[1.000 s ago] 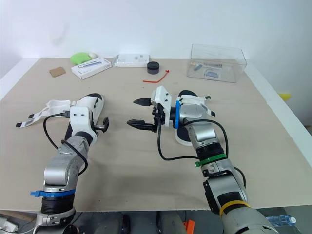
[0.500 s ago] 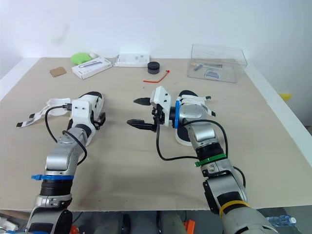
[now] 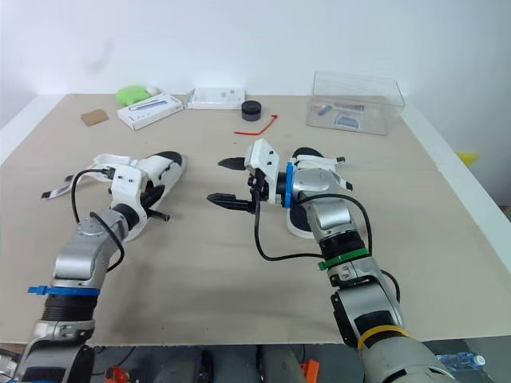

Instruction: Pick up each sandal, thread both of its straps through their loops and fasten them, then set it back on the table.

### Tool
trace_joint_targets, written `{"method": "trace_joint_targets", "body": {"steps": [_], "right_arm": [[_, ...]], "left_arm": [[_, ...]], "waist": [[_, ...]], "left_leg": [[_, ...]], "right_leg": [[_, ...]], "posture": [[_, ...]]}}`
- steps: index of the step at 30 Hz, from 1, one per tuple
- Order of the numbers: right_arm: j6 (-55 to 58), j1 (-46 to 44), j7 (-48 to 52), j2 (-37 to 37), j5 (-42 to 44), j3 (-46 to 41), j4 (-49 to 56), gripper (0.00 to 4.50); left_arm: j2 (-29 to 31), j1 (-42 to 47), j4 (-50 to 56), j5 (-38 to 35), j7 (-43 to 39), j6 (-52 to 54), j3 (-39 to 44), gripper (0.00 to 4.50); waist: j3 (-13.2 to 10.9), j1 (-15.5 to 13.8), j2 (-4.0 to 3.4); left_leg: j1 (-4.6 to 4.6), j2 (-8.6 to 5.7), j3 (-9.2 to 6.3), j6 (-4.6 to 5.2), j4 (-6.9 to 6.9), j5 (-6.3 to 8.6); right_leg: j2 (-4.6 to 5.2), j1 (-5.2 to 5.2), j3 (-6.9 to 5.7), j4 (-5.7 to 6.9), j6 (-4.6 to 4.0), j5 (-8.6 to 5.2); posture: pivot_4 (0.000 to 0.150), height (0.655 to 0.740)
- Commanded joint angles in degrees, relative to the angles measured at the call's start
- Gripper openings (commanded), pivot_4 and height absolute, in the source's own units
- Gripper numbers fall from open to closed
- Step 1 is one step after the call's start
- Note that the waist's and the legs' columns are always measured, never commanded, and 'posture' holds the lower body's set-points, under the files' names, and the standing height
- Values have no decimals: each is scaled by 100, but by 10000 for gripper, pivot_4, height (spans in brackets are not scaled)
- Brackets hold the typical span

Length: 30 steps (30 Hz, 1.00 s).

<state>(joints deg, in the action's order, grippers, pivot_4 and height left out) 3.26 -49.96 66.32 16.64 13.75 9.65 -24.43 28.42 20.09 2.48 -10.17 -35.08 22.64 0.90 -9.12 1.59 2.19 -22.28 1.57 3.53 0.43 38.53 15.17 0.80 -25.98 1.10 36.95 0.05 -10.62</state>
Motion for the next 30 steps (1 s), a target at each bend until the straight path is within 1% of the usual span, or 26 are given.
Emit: {"method": "trace_joint_targets", "body": {"steps": [1,5,7,11,15,20,21,25,30], "right_arm": [[63,-160,251,62,230,-146,192,45000],[178,-62,496,236,293,-135,383,45000],[251,58,571,349,319,-122,545,45000],[381,270,583,488,332,-113,850,45000],[460,376,507,515,314,-147,1024,45000],[510,460,456,554,315,-149,1169,45000],[516,482,445,560,313,-149,1202,45000],[570,555,408,598,308,-144,1348,45000],[582,541,398,604,307,-144,1339,45000]], "left_arm": [[585,-273,598,-289,-1584,-1071,-345,112],[1287,-568,675,-319,-2961,-2237,-684,112],[1420,-599,809,-536,-3508,-2511,-807,112],[1514,-633,881,-759,-4152,-2840,-991,112],[1639,-742,760,-564,-4634,-3553,-1169,112],[1634,-806,607,-600,-4626,-3515,-1175,112],[1626,-796,472,-532,-4611,-3639,-1158,112],[1328,-579,-27,-523,-4050,-3620,-890,112],[1309,-466,-306,-422,-3968,-3873,-883,112]], "waist": [[0,-5,-1],[-2,-22,-2],[-2,-23,-3],[-2,-26,-4],[-3,-15,-4],[-2,-20,-4],[-2,-20,-4],[-2,-26,-4],[-2,-20,-4]], "left_leg": [[-2,0,2,-7,-1,2],[-13,1,9,-12,-1,11],[-14,3,11,-11,-1,12],[-15,2,10,-8,-1,13],[-13,8,13,-8,0,13],[-11,16,9,-7,1,12],[-11,17,8,-7,1,12],[-6,19,9,-7,2,12],[-4,19,11,-4,7,9]], "right_leg": [[8,-4,-2,1,-2,-1],[24,-18,-7,-1,-9,-6],[23,-20,-11,-2,-12,-9],[5,-19,-11,0,-6,-21],[-11,-21,1,0,-3,-23],[-24,-21,2,5,-8,-26],[-25,-21,2,5,-8,-26],[-28,-18,2,6,-8,-26],[-28,-16,4,8,-4,-22]], "posture": [[1500,7400],[1500,7400],[1500,7400],[1500,7400],[1500,7400],[1500,7400],[1500,7400],[1500,7400],[1500,7400]]}}
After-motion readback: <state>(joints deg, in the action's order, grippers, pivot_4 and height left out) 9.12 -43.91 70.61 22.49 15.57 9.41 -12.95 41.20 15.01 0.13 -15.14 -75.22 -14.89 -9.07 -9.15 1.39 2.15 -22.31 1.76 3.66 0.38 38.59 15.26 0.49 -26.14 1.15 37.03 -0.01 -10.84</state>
